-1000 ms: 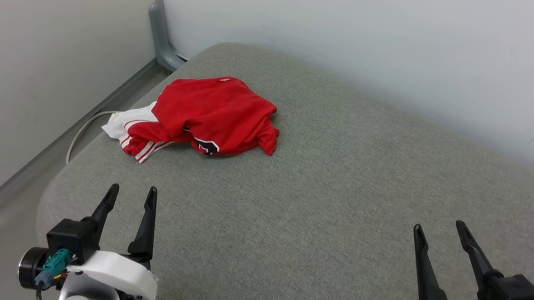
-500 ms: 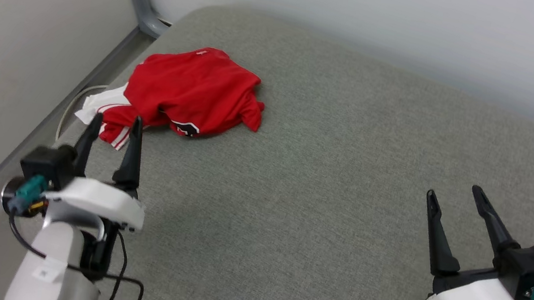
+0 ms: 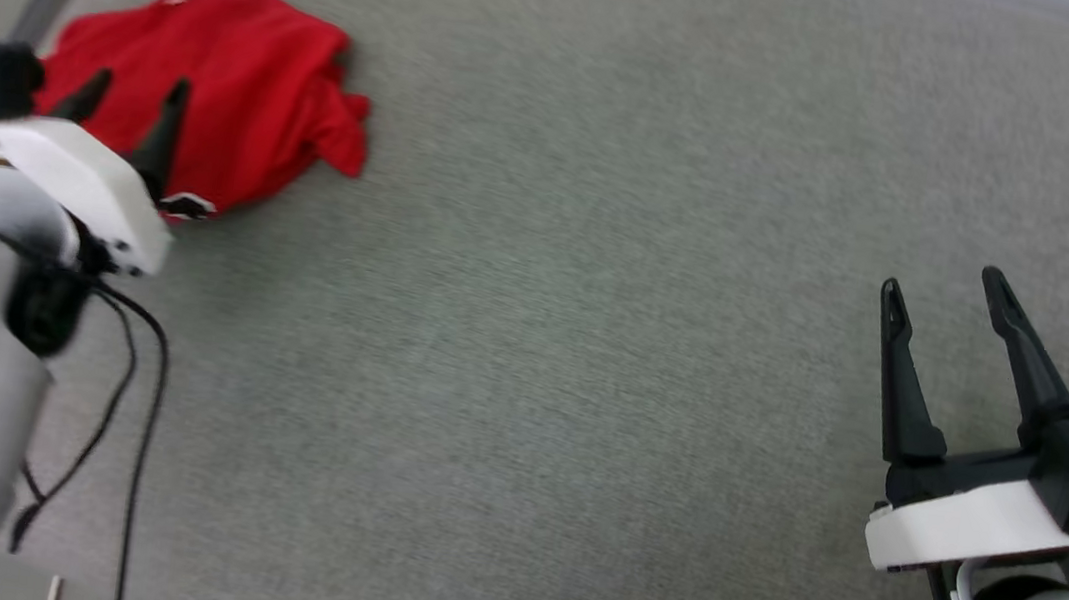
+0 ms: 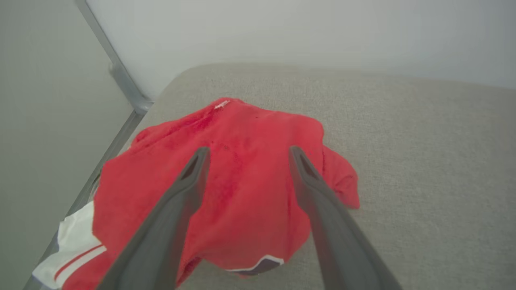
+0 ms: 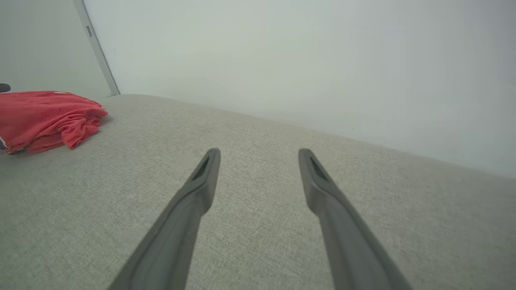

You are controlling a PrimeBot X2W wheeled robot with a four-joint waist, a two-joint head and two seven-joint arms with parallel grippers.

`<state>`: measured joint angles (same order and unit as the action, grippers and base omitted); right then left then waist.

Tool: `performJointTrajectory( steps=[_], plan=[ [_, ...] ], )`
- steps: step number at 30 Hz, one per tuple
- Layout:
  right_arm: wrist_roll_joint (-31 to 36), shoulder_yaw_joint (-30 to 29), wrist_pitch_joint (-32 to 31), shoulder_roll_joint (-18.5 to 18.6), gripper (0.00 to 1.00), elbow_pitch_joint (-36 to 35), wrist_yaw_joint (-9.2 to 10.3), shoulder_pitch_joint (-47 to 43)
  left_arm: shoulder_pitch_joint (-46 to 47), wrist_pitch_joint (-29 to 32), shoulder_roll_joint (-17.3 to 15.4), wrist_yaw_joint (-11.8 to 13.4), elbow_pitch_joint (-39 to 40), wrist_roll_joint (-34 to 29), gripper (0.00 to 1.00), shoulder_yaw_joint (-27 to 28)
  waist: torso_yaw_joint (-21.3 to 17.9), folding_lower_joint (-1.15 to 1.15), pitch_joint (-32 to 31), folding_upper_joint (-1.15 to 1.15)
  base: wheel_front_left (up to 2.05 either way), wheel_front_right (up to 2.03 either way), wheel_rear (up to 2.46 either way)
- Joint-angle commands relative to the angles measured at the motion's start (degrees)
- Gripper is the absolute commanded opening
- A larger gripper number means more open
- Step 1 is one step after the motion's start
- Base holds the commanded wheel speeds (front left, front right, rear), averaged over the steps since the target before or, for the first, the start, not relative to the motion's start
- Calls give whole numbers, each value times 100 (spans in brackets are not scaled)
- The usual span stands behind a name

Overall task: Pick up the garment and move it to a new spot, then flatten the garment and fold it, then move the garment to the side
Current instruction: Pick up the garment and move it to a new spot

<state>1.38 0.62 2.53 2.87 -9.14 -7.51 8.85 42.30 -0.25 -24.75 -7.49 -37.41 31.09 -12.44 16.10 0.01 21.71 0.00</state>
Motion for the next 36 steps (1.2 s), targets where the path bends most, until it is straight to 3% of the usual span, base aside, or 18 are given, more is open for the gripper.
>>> performJointTrajectory(
  steps=[1,9,15,16,18,24,36],
  plan=[
    [-46,23,56,1,100,16,4,138,173,212,-166,3,-115,206,100,-107,-391,-1,413,0,0,0,0],
    [-105,108,167,0,100,118,4,404,602,1906,-1051,2,-765,1357,100,-859,-747,-1,827,0,0,0,0],
    [-172,113,228,0,100,173,4,490,471,3085,-1215,9,-1364,1787,100,-1354,-866,-1,940,0,0,0,0],
    [-177,107,235,0,100,182,4,507,451,3171,-1200,10,-1429,1843,79,-1393,-873,-1,943,0,0,0,0],
    [-184,93,243,0,100,215,4,529,468,3225,-1188,15,-1509,1903,0,-1457,-877,-1,927,0,0,0,0],
    [-253,34,263,0,100,306,4,446,630,2547,-1223,8,-1612,1861,0,-1487,-815,-1,646,0,0,0,0],
    [-485,-133,411,-1,100,565,4,2,999,199,-997,88,-1787,1413,0,-1454,-662,-1,-566,0,0,0,0]
  ],
)
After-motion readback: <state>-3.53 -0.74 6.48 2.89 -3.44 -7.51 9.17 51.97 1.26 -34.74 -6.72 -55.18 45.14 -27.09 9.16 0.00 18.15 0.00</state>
